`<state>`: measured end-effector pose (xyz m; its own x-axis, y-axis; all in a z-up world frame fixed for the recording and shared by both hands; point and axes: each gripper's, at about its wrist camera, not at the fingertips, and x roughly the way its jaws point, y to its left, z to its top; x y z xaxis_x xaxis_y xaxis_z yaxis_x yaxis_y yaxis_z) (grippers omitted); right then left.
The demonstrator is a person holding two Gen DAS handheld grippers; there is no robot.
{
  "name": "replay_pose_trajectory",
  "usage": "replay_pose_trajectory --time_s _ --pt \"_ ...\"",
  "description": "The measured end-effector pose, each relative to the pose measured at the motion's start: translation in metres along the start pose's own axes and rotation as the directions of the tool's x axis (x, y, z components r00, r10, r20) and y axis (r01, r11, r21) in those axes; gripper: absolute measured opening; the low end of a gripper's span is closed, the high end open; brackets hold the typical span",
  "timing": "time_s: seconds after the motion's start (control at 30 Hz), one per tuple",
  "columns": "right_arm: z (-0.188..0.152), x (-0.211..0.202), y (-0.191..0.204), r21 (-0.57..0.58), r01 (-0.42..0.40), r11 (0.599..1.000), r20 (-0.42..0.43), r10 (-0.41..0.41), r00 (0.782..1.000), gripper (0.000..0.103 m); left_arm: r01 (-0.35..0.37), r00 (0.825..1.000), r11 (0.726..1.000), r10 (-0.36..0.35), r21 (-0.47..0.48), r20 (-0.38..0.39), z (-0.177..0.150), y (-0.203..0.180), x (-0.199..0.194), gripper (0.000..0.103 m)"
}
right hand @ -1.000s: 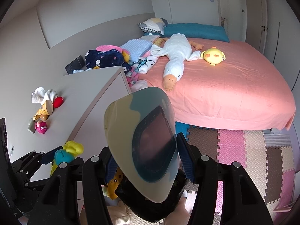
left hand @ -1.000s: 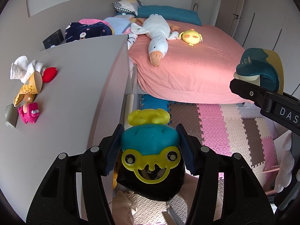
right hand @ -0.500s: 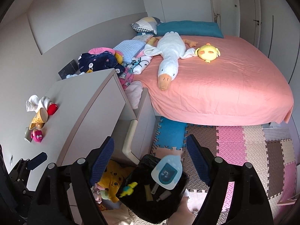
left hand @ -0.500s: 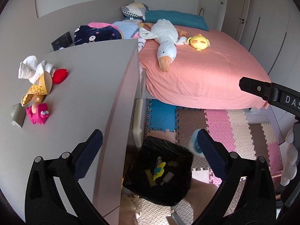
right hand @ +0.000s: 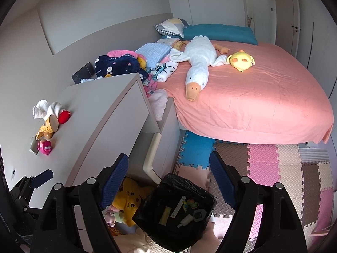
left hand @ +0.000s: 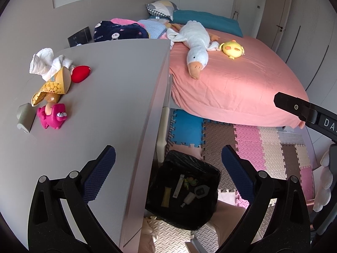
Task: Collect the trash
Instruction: 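Move both open tools back up over the desk toys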
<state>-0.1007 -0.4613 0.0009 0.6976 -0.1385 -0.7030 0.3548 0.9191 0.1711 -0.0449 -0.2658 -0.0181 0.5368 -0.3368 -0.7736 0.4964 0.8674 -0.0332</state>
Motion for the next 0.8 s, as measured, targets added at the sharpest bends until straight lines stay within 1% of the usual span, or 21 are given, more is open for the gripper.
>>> replay_pose_trajectory --time_s 0.27,0.43,0.67,0.8 --pt "0.003 0.012 0.036 -0.056 -0.041 0.998 -0.012 0.04 0.999 0.079 -0.053 0.998 0.998 0.054 -0.033 0.015 -0.001 0.033 -0.01 0.097" --pt "0.004 0.02 0.064 -0.084 -0.081 0.993 -0.027 0.079 0.996 0.079 -0.088 0.996 0.993 0.089 -0.077 0.019 -0.004 0.062 -0.017 0.097" --pt "0.002 0.03 0.103 -0.116 -0.137 0.984 -0.045 0.133 0.99 0.079 -0.144 0.989 0.982 0.148 -0.124 0.019 -0.008 0.101 -0.028 0.097" --pt "0.001 0.036 0.127 -0.16 -0.167 0.973 -0.052 0.16 0.986 0.08 -0.181 0.982 0.97 0.187 -0.159 0.022 -0.01 0.126 -0.036 0.097"
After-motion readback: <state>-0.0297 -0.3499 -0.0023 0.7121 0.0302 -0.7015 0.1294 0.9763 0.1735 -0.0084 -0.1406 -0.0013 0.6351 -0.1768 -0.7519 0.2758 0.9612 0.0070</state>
